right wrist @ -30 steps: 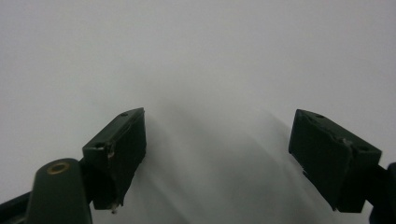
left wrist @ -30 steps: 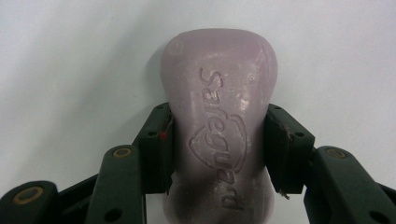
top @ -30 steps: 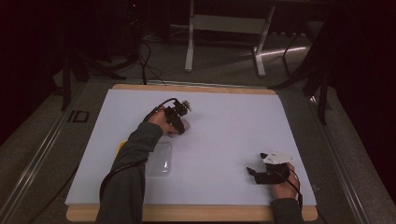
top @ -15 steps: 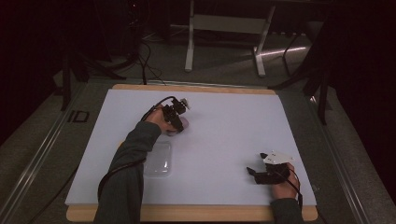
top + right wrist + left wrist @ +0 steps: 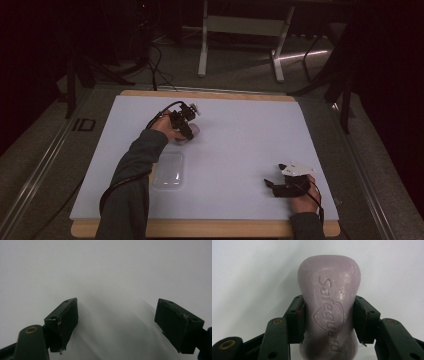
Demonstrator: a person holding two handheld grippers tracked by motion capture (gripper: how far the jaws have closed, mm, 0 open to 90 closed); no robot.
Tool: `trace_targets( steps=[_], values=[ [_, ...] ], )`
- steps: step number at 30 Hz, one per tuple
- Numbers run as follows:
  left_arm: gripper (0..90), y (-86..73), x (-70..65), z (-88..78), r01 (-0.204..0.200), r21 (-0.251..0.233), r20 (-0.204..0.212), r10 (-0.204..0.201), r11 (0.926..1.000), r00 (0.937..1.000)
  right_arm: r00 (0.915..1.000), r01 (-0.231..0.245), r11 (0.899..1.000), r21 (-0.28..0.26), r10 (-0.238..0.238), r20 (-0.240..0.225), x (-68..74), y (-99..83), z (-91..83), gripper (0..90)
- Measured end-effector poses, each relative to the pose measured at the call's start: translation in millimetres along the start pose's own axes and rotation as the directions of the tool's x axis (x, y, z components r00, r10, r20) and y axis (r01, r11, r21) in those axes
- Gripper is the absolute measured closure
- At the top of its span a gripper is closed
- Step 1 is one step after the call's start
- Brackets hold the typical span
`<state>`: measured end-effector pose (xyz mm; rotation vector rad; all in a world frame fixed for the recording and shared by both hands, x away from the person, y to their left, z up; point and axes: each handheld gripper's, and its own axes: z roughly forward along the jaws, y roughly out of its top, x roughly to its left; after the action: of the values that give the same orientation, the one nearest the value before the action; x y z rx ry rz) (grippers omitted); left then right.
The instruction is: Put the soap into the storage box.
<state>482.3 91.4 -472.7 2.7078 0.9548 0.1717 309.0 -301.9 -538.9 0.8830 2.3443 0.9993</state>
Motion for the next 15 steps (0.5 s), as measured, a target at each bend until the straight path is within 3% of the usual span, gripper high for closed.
trace_targets(
  steps=[15],
  values=[
    [49.9, -15.6, 3.0, -22.5, -0.001, -0.024, -0.023, 0.000, 0.9997, 0.9997, 0.9999, -0.011, 1.000, -0.019, 0.011, -0.001, -1.3, -0.7, -1.3, 18.7]
  ],
)
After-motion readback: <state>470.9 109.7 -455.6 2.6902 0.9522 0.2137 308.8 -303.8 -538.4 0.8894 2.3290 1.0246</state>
